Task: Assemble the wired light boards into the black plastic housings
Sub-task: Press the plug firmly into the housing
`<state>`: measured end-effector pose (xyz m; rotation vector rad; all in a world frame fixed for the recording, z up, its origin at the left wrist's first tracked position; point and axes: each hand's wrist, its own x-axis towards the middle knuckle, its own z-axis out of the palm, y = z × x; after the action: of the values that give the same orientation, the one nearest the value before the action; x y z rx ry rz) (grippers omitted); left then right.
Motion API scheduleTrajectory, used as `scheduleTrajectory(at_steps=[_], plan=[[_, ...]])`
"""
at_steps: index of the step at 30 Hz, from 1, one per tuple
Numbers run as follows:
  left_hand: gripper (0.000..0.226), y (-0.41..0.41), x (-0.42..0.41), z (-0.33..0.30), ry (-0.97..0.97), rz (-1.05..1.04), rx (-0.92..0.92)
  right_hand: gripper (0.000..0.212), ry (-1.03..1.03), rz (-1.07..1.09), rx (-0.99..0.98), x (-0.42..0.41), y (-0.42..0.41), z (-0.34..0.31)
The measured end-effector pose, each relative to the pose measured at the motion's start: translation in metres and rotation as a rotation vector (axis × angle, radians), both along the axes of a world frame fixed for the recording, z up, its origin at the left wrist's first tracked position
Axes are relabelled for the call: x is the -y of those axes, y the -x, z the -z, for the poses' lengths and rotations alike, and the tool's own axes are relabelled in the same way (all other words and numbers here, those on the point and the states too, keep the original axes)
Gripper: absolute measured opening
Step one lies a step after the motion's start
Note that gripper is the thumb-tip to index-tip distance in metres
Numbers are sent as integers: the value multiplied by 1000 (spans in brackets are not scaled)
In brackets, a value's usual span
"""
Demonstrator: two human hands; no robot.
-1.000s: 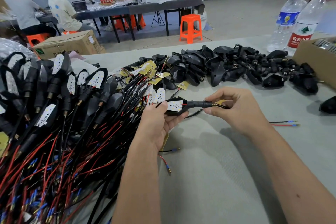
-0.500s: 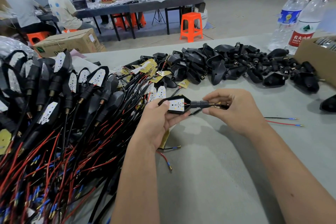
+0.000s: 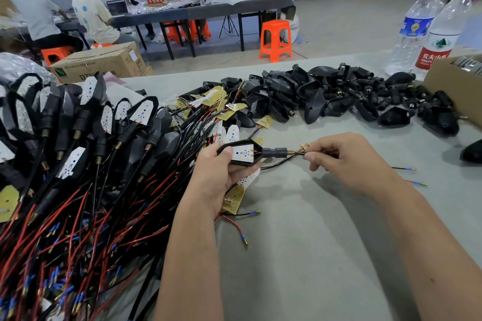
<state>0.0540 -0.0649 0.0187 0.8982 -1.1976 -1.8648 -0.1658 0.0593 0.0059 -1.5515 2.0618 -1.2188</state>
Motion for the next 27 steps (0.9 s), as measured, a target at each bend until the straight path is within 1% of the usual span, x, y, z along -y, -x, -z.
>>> scheduleTrajectory(at_steps=[6,10,15,21,27], plan=[[31,-2,1,-1,4,33,-26,26,39,-64,123,-4,-4,-5],[30,-3,2,0,27,38,12,25,29,-84,156,-4,-4,-5],[32,-4,5,2,71,29,66,20,6,-87,138,-1,-6,-1],[31,-2,-1,5,75,94,96,13,1,-122,138,4,-12,-2],[34,1,-4,4,53,110,59,14,37,-128,143,3,-16,-3]])
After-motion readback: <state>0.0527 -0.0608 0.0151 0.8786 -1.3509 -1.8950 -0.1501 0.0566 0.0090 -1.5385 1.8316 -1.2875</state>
